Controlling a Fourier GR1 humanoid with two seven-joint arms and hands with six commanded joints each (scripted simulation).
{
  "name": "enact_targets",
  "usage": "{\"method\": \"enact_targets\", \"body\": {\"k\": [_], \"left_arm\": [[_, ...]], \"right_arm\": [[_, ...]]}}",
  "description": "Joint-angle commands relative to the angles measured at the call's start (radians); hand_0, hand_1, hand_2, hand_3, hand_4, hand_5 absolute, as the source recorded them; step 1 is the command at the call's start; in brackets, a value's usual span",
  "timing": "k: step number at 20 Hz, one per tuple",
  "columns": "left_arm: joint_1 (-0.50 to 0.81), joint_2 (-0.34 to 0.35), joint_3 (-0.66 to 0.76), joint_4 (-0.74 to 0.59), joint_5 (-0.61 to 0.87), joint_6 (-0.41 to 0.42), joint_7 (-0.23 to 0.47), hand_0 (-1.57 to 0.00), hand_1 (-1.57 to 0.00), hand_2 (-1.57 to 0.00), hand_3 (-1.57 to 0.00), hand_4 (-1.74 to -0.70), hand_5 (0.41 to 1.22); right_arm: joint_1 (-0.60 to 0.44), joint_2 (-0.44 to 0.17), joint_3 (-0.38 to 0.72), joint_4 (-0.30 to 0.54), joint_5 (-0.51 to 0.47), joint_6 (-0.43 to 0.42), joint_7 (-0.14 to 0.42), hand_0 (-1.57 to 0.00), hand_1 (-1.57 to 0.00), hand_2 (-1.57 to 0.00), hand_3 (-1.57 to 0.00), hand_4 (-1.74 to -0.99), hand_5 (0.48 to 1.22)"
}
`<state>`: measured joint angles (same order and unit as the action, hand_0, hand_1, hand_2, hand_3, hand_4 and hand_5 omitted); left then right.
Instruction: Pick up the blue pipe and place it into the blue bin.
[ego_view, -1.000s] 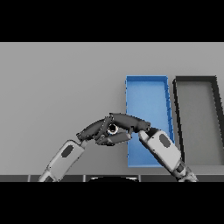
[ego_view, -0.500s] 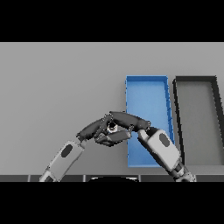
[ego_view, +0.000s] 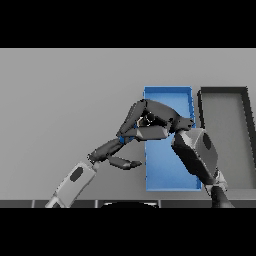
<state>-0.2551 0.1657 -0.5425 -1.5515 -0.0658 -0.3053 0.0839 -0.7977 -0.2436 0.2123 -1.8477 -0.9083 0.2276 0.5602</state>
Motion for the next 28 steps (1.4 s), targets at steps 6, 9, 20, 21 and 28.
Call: {"method": "enact_targets", "body": {"k": [6, 9, 20, 21, 28], "left_arm": [[0.009, 0.014, -0.002, -0.033, -0.001, 0.000, -0.013, 0.00, 0.00, 0.00, 0.00, -0.90, 0.495], [0.021, 0.027, 0.005, -0.039, 0.013, -0.011, -0.022, 0.00, 0.00, 0.00, 0.00, -0.91, 0.491], [0.013, 0.019, 0.016, -0.023, 0.019, -0.008, -0.011, 0.00, 0.00, 0.00, 0.00, -0.89, 0.473], [0.005, 0.017, 0.018, -0.025, 0.021, -0.008, -0.012, 0.00, 0.00, 0.00, 0.00, -0.89, 0.470], [0.009, 0.014, 0.018, -0.021, 0.027, -0.007, -0.003, 0.00, 0.00, 0.00, 0.00, -0.88, 0.460]], "right_arm": [[-0.239, -0.122, -0.135, 0.190, 0.011, -0.091, -0.057, -1.57, -1.57, -1.57, -1.57, -1.730, 1.110], [-0.261, -0.172, -0.182, 0.335, 0.088, -0.105, -0.083, -1.57, -1.57, -1.57, -1.57, -1.735, 1.131], [0.063, -0.200, -0.192, 0.465, 0.249, -0.178, 0.026, -1.57, -1.57, -1.57, -1.57, -1.741, 1.120], [0.089, -0.194, -0.181, 0.462, 0.250, -0.192, 0.050, -1.57, -1.57, -1.57, -1.57, -1.741, 1.120], [0.279, -0.319, 0.067, 0.478, 0.156, -0.278, 0.050, -1.57, -1.57, -1.57, -1.57, -1.591, 1.114]]}}
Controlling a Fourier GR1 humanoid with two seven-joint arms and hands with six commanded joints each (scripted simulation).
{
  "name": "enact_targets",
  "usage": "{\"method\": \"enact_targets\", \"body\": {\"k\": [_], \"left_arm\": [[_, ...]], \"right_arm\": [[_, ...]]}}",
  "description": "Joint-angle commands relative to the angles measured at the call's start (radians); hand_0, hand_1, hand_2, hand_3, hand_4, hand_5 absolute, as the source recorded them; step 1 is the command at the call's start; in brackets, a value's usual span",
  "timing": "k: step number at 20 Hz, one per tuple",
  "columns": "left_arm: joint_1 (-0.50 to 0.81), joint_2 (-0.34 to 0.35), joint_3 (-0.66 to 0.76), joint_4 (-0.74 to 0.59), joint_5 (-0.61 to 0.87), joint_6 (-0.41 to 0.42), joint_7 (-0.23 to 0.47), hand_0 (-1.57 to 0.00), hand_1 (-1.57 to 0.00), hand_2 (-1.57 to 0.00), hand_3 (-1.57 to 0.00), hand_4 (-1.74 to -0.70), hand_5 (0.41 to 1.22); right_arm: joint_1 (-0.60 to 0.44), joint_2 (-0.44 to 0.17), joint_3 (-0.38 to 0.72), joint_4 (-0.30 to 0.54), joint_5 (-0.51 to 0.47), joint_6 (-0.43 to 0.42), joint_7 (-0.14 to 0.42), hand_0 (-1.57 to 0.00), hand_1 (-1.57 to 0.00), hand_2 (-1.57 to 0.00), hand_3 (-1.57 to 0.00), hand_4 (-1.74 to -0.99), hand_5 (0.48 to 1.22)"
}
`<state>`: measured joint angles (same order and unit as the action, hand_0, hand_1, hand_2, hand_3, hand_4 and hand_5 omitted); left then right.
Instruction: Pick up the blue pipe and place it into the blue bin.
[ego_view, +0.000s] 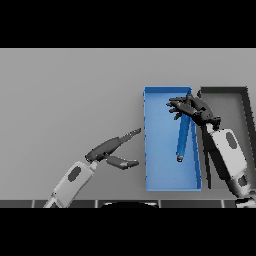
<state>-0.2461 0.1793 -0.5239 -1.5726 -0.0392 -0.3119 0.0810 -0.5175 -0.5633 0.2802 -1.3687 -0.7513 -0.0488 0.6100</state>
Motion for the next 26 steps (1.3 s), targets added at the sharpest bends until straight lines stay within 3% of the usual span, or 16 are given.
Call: {"method": "enact_targets", "body": {"k": [1, 2, 3, 5, 7, 9, 12, 15, 18, 21, 26], "left_arm": [[0.007, -0.002, -0.007, -0.003, -0.007, 0.003, -0.007, 0.00, 0.00, 0.00, 0.00, -0.89, 0.457], [0.005, -0.002, -0.009, -0.008, -0.007, 0.002, 0.002, 0.00, 0.00, 0.00, 0.00, -0.89, 0.455], [0.003, 0.001, -0.004, -0.012, -0.003, 0.003, 0.003, 0.00, 0.00, 0.00, 0.00, -0.89, 0.453], [0.002, 0.003, -0.003, -0.009, -0.003, 0.001, 0.007, 0.00, 0.00, 0.00, 0.00, -0.89, 0.453], [0.013, 0.001, -0.008, -0.015, -0.004, 0.004, 0.010, 0.00, 0.00, 0.00, 0.00, -0.89, 0.453], [0.008, 0.002, -0.006, -0.019, 0.000, 0.004, 0.023, 0.00, 0.00, 0.00, 0.00, -0.89, 0.452], [0.006, -0.009, -0.008, 0.000, -0.005, 0.007, 0.014, 0.00, 0.00, 0.00, 0.00, -0.90, 0.451], [-0.001, -0.012, -0.008, 0.001, -0.006, 0.008, 0.015, 0.00, 0.00, 0.00, 0.00, -0.90, 0.453], [0.002, -0.010, -0.005, 0.009, -0.003, 0.005, 0.004, 0.00, 0.00, 0.00, 0.00, -0.91, 0.458], [0.007, -0.009, -0.007, 0.010, -0.008, 0.007, -0.002, 0.00, 0.00, 0.00, 0.00, -0.92, 0.462], [-0.012, -0.016, 0.007, 0.022, 0.014, 0.000, 0.024, 0.00, 0.00, 0.00, 0.00, -0.92, 0.467]], "right_arm": [[0.006, -0.027, 0.058, 0.006, -0.029, -0.028, 0.000, -1.57, -1.57, -1.57, -1.33, -1.599, 1.110], [-0.013, -0.072, 0.131, 0.029, -0.096, -0.075, 0.000, -1.56, -1.46, -1.39, -1.12, -1.547, 1.133], [-0.022, -0.093, 0.171, 0.039, -0.140, -0.095, 0.000, -1.31, -1.17, -1.11, -0.90, -1.503, 1.150], [-0.047, -0.122, 0.238, 0.074, -0.203, -0.119, -0.001, -0.84, -0.75, -0.71, -0.57, -1.392, 1.176], [-0.085, -0.164, 0.327, 0.095, -0.253, -0.107, -0.003, -0.53, -0.48, -0.46, -0.37, -1.285, 1.141], [-0.126, -0.208, 0.410, 0.083, -0.253, -0.094, -0.010, -0.34, -0.31, -0.29, -0.23, -1.208, 1.028], [-0.168, -0.229, 0.505, 0.100, -0.177, -0.071, -0.103, -0.17, -0.16, -0.15, -0.12, -1.149, 0.887], [-0.198, -0.216, 0.567, 0.152, -0.162, -0.070, -0.148, -0.09, -0.08, -0.08, -0.06, -1.126, 0.794], [-0.198, -0.220, 0.593, 0.162, -0.149, -0.080, -0.059, -0.04, -0.04, -0.04, -0.03, -1.124, 0.717], [-0.200, -0.216, 0.577, 0.172, -0.160, -0.066, -0.093, -0.02, -0.02, -0.02, -0.02, -1.119, 0.695], [-0.191, -0.220, 0.581, 0.169, -0.161, -0.054, -0.095, -0.01, -0.01, -0.01, -0.01, -1.129, 0.673]]}}
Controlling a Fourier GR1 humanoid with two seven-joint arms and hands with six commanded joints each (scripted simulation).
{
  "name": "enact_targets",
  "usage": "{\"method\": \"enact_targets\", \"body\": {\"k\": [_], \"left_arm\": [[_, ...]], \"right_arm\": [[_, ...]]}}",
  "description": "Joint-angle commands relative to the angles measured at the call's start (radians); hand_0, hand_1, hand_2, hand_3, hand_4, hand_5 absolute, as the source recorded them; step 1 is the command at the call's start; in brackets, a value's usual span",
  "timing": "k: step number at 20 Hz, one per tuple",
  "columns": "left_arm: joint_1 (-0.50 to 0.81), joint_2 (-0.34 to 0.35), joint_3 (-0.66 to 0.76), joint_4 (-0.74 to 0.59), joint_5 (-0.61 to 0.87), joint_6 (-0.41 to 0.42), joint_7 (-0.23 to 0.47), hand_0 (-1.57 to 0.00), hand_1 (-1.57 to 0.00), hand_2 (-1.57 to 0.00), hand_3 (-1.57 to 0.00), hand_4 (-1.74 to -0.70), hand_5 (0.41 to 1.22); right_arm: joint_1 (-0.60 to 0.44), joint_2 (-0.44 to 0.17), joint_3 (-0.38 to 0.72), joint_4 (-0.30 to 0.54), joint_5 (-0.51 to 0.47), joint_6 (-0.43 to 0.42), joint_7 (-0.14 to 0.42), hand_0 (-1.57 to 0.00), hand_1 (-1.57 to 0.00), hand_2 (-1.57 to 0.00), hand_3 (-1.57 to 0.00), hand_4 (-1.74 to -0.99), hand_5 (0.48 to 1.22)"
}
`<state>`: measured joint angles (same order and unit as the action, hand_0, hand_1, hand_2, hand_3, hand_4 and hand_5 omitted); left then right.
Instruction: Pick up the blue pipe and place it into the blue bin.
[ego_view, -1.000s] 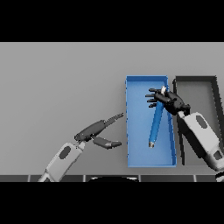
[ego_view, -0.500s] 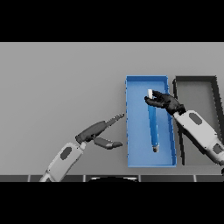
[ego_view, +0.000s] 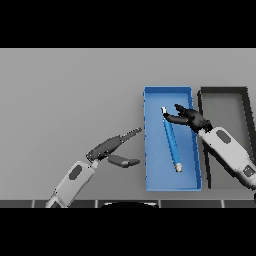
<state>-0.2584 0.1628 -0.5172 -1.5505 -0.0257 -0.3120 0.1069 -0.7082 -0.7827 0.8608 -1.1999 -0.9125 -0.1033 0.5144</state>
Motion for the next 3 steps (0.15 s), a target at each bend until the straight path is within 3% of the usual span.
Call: {"method": "enact_targets", "body": {"k": [1, 3], "left_arm": [[-0.006, 0.001, 0.002, 0.001, -0.002, 0.000, -0.007, 0.00, 0.00, 0.00, 0.00, -0.92, 0.467], [-0.004, 0.001, 0.004, -0.005, 0.007, -0.002, -0.013, 0.00, 0.00, 0.00, 0.00, -0.92, 0.468]], "right_arm": [[0.004, 0.000, 0.001, -0.013, -0.004, -0.009, 0.006, -0.01, -0.01, -0.01, -0.01, -1.129, 0.674], [0.004, 0.003, -0.005, 0.008, -0.008, 0.015, -0.008, -0.01, -0.01, -0.01, -0.01, -1.129, 0.677]]}}
